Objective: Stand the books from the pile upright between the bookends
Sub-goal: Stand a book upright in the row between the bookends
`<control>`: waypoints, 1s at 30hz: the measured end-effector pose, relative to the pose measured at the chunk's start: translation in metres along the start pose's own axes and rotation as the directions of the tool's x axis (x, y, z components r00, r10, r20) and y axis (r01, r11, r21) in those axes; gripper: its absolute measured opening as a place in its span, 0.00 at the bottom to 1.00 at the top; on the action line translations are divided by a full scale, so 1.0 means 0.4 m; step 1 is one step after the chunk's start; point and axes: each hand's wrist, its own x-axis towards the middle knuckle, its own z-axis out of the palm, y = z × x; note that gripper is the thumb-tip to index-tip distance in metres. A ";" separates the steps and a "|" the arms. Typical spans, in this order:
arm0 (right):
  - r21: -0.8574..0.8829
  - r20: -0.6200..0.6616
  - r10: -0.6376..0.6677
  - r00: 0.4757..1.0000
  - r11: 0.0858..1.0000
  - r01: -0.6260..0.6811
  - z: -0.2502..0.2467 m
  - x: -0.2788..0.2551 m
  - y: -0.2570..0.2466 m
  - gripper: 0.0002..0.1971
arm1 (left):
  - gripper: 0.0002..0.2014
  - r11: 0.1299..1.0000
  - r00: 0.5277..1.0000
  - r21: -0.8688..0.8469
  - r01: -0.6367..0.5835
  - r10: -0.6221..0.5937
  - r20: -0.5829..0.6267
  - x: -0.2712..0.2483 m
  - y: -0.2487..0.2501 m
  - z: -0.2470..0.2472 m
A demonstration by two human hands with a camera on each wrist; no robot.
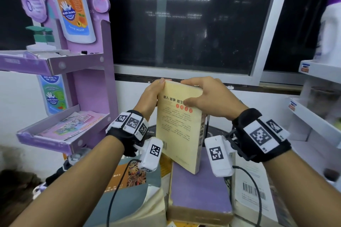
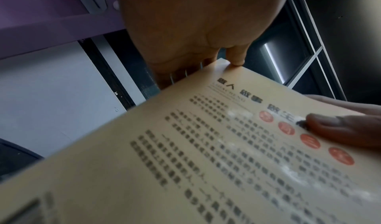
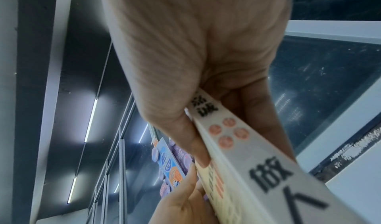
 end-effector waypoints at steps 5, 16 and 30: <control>-0.003 -0.081 0.065 0.995 0.998 -0.065 -0.029 0.020 0.028 0.23 | 0.16 0.999 0.999 0.035 0.035 -0.035 -0.021 0.026 -0.011 -0.004; -0.016 -0.199 0.188 0.962 0.981 -0.195 -0.029 0.096 0.111 0.28 | 0.16 0.972 0.984 0.160 0.172 -0.160 -0.082 0.107 -0.133 0.014; -0.062 -0.219 0.205 0.954 0.973 -0.223 0.095 0.242 0.202 0.23 | 0.14 0.966 0.980 0.170 0.196 -0.190 -0.055 0.165 -0.227 0.041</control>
